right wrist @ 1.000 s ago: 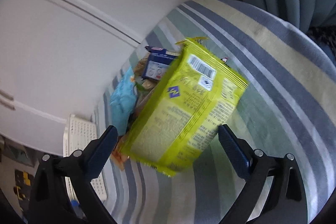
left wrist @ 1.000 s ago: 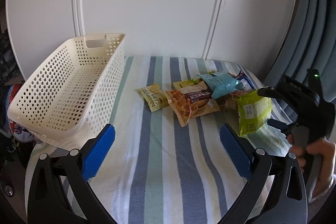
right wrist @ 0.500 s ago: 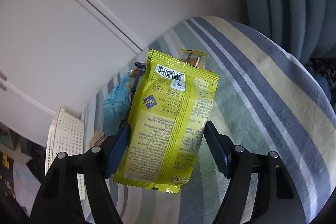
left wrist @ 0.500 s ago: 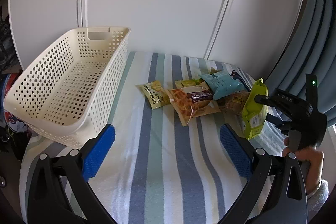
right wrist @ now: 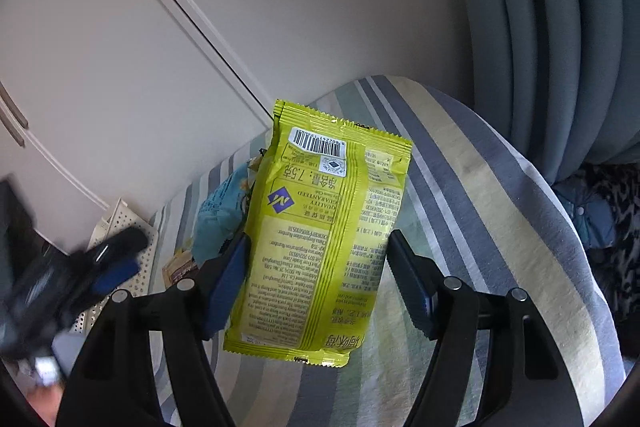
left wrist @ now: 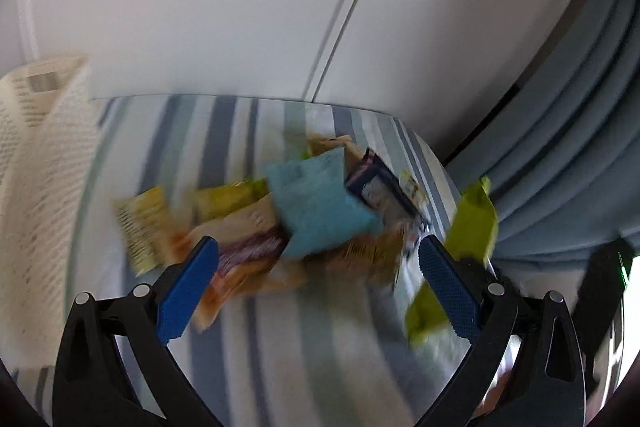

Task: Organize snacks
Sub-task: 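Lift the green bag with the right tool while the left tool grasps the light-blue packet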

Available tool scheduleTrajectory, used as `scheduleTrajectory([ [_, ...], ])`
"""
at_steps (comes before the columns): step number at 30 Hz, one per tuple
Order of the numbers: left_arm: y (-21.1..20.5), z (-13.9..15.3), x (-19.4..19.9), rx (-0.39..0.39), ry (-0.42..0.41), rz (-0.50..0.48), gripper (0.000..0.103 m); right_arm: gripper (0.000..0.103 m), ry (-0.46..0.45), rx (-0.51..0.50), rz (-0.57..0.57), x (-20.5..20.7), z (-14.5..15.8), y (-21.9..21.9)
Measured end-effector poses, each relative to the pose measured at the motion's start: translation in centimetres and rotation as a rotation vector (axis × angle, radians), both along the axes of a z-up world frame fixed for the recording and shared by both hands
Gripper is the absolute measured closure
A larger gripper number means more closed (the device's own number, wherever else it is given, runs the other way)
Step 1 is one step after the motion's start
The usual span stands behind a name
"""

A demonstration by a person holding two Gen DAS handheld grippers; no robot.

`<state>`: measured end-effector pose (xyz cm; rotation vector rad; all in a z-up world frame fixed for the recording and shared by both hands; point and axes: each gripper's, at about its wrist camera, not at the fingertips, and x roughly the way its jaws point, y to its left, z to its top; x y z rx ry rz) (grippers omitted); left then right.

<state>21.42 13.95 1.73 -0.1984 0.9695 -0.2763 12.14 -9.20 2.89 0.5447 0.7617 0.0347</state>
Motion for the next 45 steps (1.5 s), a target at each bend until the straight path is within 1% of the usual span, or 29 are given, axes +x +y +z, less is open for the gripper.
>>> scheduleTrajectory([
  [3, -0.6, -1.3, 2.2, -0.012, 0.043, 0.013, 0.002, 0.034, 0.000, -0.006, 0.007, 0.0, -0.3, 0.1],
  [7, -0.8, -2.2, 4.1, -0.017, 0.073, 0.020, 0.003, 0.034, 0.005, 0.002, 0.008, 0.1, -0.7, 0.3],
  [8, -0.8, -2.6, 4.6, -0.019, 0.084, 0.025, 0.005, 0.034, 0.004, -0.001, 0.009, 0.1, -0.6, 0.4],
  [9, -0.7, -2.9, 5.0, -0.028, 0.094, 0.027, 0.008, 0.034, 0.002, -0.004, 0.008, 0.0, -0.7, 0.5],
  [10, -0.5, -3.2, 5.3, -0.034, 0.111, 0.026, 0.018, 0.034, 0.000, -0.008, 0.007, 0.0, -0.6, 0.6],
  [11, -0.4, -3.6, 5.5, -0.037, 0.123, 0.026, 0.026, 0.034, -0.002, -0.013, 0.008, -0.1, -0.6, 0.7],
  [14, -0.3, -4.2, 5.6, -0.037, 0.130, 0.031, 0.032, 0.034, -0.003, -0.024, 0.009, -0.1, -0.6, 1.0],
  [15, -0.3, -4.2, 5.5, -0.040, 0.125, 0.032, 0.033, 0.034, -0.005, -0.028, 0.011, -0.2, -0.6, 1.1],
  [18, 0.0, -4.1, 5.1, -0.056, 0.107, 0.035, 0.042, 0.034, -0.009, -0.035, 0.014, -0.3, -0.5, 1.3],
  [20, 0.2, -3.7, 4.5, -0.053, 0.084, 0.035, 0.048, 0.034, -0.018, -0.034, 0.017, -0.5, -0.4, 1.3],
  [24, 0.5, -2.5, 3.5, -0.050, 0.019, 0.033, 0.050, 0.034, -0.052, -0.019, 0.017, -1.2, 0.2, 1.3],
  [29, 1.7, 0.8, 0.6, -0.044, -0.086, 0.035, 0.051, 0.034, -0.091, 0.006, 0.026, -1.6, 0.8, 1.1],
  [35, 3.9, 4.7, -4.1, -0.002, -0.204, 0.054, 0.051, 0.034, -0.106, 0.000, 0.024, -2.2, 1.2, 1.0],
  [37, 5.0, 5.9, -5.7, 0.019, -0.245, 0.068, 0.051, 0.034, -0.116, -0.013, 0.013, -2.5, 1.4, 0.9],
  [40, 7.7, 8.1, -8.5, 0.056, -0.310, 0.106, 0.051, 0.034, -0.120, -0.013, 0.003, -3.0, 1.6, 0.8],
  [45, 12.5, 10.0, -11.3, 0.115, -0.376, 0.194, 0.050, 0.034, -0.105, -0.009, -0.021, -3.3, 1.4, 0.5],
])
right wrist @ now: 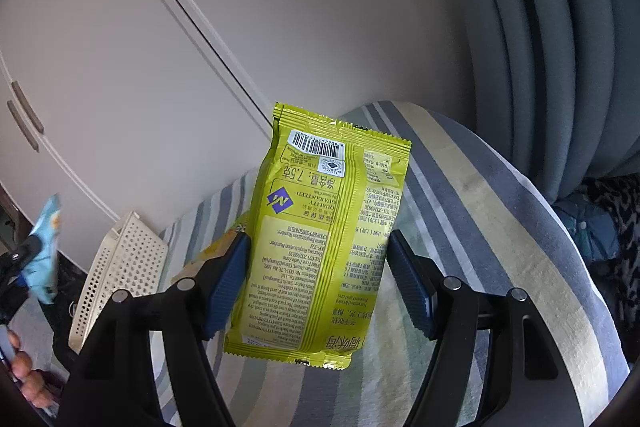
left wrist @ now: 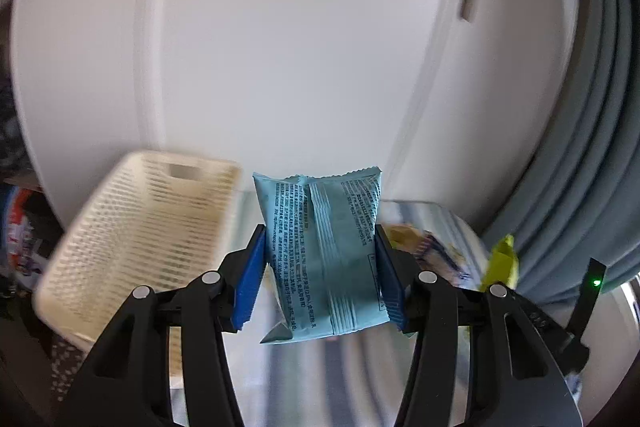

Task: Organize snacks
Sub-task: 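Lift the green bag with the right tool while the left tool grasps the light-blue packet, then carry the light-blue packet over the white basket and release it with the left tool, then carry the green bag to the white basket and open the right tool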

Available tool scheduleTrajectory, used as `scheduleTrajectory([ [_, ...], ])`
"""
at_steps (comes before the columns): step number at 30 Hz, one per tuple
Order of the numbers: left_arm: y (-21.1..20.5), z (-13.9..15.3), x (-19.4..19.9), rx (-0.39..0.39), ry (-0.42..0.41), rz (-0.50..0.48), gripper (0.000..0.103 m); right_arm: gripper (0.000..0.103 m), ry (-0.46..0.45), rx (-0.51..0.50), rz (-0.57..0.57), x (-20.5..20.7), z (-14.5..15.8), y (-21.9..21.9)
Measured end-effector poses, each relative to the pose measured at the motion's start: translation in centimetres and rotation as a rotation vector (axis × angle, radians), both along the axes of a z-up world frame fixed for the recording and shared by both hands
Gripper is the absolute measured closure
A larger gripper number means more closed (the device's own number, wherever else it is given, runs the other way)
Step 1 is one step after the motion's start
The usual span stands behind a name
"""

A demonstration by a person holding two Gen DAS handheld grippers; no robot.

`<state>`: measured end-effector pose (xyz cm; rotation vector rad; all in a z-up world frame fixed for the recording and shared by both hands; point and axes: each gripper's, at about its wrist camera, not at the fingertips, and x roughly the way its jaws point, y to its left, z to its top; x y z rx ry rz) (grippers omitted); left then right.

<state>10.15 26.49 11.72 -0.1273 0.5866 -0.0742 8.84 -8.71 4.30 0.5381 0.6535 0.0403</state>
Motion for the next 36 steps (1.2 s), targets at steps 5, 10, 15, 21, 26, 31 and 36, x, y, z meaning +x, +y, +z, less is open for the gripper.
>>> scheduleTrajectory([
  [5, 5.5, 0.1, -1.2, 0.002, -0.002, 0.119, 0.050, 0.034, 0.009, -0.005, -0.001, 0.5, -0.3, 0.1],
  [10, 10.4, -2.2, -1.4, 0.039, 0.031, 0.275, 0.050, 0.034, 0.009, -0.018, 0.002, 0.7, -0.3, 0.4],
  [15, 13.0, -5.1, -0.7, 0.068, 0.123, 0.359, 0.025, 0.034, 0.010, -0.014, 0.003, 0.7, -0.5, 0.3],
  [21, 13.3, -5.1, -3.5, 0.072, 0.090, 0.420, 0.006, 0.034, 0.007, -0.004, 0.003, 0.7, -0.4, 0.2],
  [26, 11.9, -3.3, -7.6, 0.112, 0.055, 0.430, 0.006, 0.034, -0.003, 0.016, 0.010, 0.8, -0.4, -0.1],
  [31, 10.5, -0.8, -11.0, 0.188, 0.018, 0.424, 0.006, 0.034, -0.021, 0.039, 0.009, 0.6, -0.3, -1.0],
  [36, 9.6, 1.8, -13.6, 0.218, -0.030, 0.419, 0.003, 0.034, -0.023, 0.064, 0.001, 0.3, -0.5, -2.0],
])
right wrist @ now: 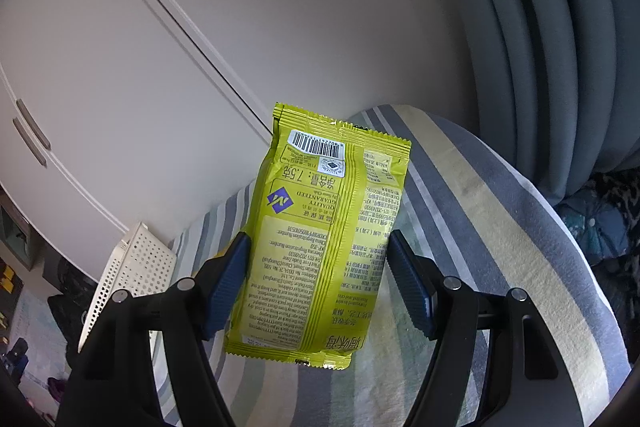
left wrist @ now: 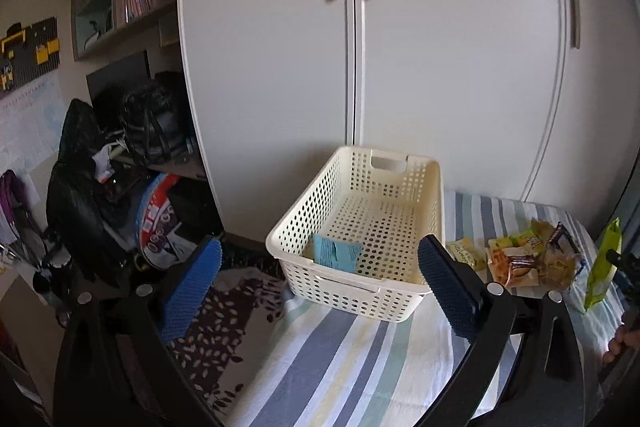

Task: Organize snacks
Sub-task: 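Carry the green bag to the white basket and open the right tool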

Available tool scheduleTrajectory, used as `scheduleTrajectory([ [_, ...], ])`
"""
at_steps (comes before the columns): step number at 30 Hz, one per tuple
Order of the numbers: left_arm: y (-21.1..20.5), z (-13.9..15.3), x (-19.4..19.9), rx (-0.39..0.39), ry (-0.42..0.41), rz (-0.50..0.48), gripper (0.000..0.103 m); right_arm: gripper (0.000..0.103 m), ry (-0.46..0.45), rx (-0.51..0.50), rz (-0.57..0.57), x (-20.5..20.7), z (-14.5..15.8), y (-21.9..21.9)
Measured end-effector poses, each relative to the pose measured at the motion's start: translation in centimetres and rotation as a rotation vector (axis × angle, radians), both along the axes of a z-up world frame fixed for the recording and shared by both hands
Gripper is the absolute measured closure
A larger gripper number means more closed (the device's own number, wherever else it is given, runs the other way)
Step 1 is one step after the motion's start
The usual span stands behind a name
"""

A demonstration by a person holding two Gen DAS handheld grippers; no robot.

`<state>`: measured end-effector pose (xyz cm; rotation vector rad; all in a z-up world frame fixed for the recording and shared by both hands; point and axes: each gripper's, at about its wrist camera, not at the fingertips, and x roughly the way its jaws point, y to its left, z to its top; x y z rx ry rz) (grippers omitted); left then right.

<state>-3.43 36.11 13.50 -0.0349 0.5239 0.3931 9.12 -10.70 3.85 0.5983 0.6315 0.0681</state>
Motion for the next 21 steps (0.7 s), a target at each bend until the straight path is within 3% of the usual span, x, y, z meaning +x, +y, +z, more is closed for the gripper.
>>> scheduleTrajectory([
  [8, -2.7, 1.0, 0.0, 0.013, 0.001, -0.044, 0.003, 0.034, 0.007, -0.015, 0.018, 0.7, 0.0, 0.3],
  [15, -5.8, -0.4, 1.9, 0.020, 0.045, -0.079, 0.003, 0.034, 0.008, 0.019, 0.021, 0.8, -0.3, -0.4],
  [21, -6.0, -1.9, 3.0, 0.014, 0.068, -0.056, 0.003, 0.034, -0.010, 0.046, 0.031, 0.5, -0.1, -1.1],
])
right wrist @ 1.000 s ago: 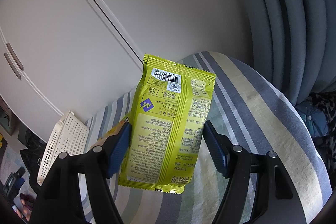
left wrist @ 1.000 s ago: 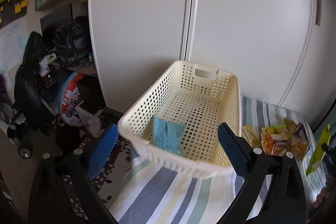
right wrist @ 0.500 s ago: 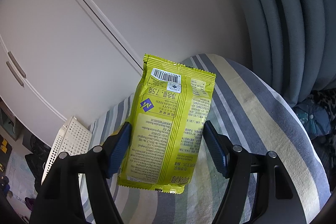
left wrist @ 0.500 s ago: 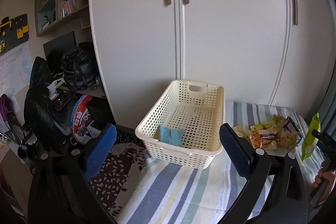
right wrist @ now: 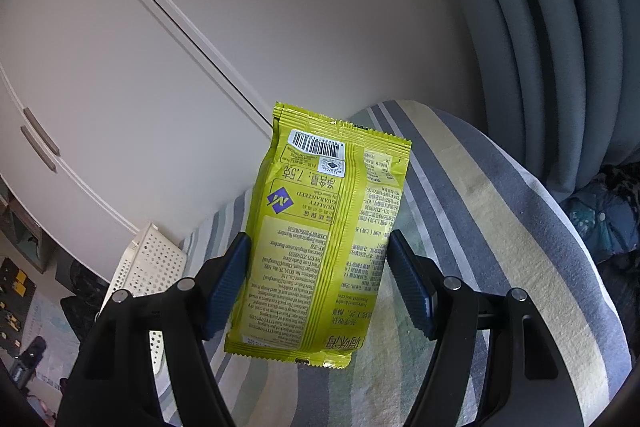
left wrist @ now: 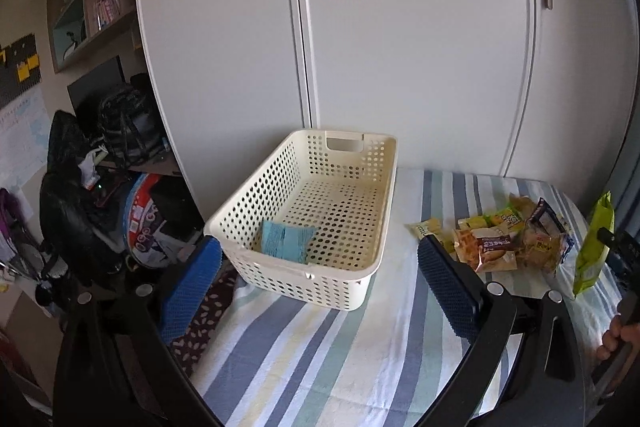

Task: Organize snacks
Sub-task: 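Carry the green bag to the white basket and open the right tool, then move the right tool to the clear cookie bag with yellow label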

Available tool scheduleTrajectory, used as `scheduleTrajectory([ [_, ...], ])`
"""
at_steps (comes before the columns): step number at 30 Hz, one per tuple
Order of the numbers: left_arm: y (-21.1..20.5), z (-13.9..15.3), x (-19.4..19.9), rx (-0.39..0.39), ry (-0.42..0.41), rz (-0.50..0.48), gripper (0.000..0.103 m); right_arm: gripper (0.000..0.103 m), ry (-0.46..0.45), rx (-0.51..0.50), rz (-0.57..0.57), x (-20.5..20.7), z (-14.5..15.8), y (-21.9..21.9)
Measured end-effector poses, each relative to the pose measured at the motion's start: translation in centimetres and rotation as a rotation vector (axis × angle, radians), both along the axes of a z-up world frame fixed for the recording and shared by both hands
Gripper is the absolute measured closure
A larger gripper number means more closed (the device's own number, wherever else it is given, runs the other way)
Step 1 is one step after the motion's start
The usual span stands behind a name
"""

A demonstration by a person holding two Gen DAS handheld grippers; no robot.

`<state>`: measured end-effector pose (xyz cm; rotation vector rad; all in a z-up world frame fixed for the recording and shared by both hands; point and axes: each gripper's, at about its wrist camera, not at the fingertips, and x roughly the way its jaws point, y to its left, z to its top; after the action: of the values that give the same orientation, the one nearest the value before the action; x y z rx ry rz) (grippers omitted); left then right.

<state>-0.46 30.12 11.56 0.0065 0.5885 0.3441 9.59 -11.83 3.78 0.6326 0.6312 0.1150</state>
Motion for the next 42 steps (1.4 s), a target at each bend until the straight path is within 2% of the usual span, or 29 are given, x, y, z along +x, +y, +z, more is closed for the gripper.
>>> scheduleTrajectory([
  [4, 1.7, -2.2, -1.4, -0.042, -0.037, 0.024, 0.003, 0.034, 0.004, 0.012, 0.013, 0.0, -0.1, 0.2],
  [7, 3.6, -4.8, -1.8, -0.115, -0.023, 0.049, 0.003, 0.034, -0.004, -0.023, 0.029, -0.1, 0.3, 1.0],
  [10, 5.3, -7.0, -1.5, -0.149, -0.008, 0.088, 0.003, 0.034, -0.020, -0.046, 0.038, -0.6, 0.9, 1.6],
  [13, 6.7, -7.7, -1.5, -0.181, -0.035, 0.097, 0.003, 0.034, -0.042, -0.033, 0.065, -1.2, 1.8, 2.9],
  [15, 7.3, -7.3, -1.5, -0.173, -0.068, 0.101, 0.003, 0.034, -0.061, -0.038, 0.101, -1.1, 3.0, 4.7],
  [20, 8.4, -6.6, -2.4, -0.147, -0.153, 0.121, 0.003, 0.034, -0.132, -0.063, 0.238, -0.5, 7.6, 12.7],
  [23, 8.7, -6.2, -2.9, -0.116, -0.202, 0.145, 0.003, 0.034, -0.153, -0.071, 0.337, 0.7, 10.1, 19.1],
  [27, 9.4, -6.3, -3.5, -0.112, -0.247, 0.175, 0.003, 0.034, -0.147, -0.086, 0.458, 2.6, 12.2, 28.3],
  [30, 9.7, -6.5, -3.8, -0.128, -0.261, 0.183, 0.003, 0.033, -0.140, -0.142, 0.496, 4.2, 12.5, 33.5],
  [34, 9.8, -7.1, -3.7, -0.122, -0.256, 0.174, 0.003, 0.030, -0.075, -0.182, 0.513, 7.2, 11.2, 39.6],
  [36, 10.1, -7.3, -3.4, -0.138, -0.244, 0.169, 0.003, 0.022, -0.066, -0.204, 0.521, 8.0, 10.4, 41.2],
  [42, 10.8, -7.5, -3.6, -0.182, -0.255, 0.174, 0.003, 0.021, -0.086, -0.288, 0.531, 8.3, 9.5, 42.8],
])
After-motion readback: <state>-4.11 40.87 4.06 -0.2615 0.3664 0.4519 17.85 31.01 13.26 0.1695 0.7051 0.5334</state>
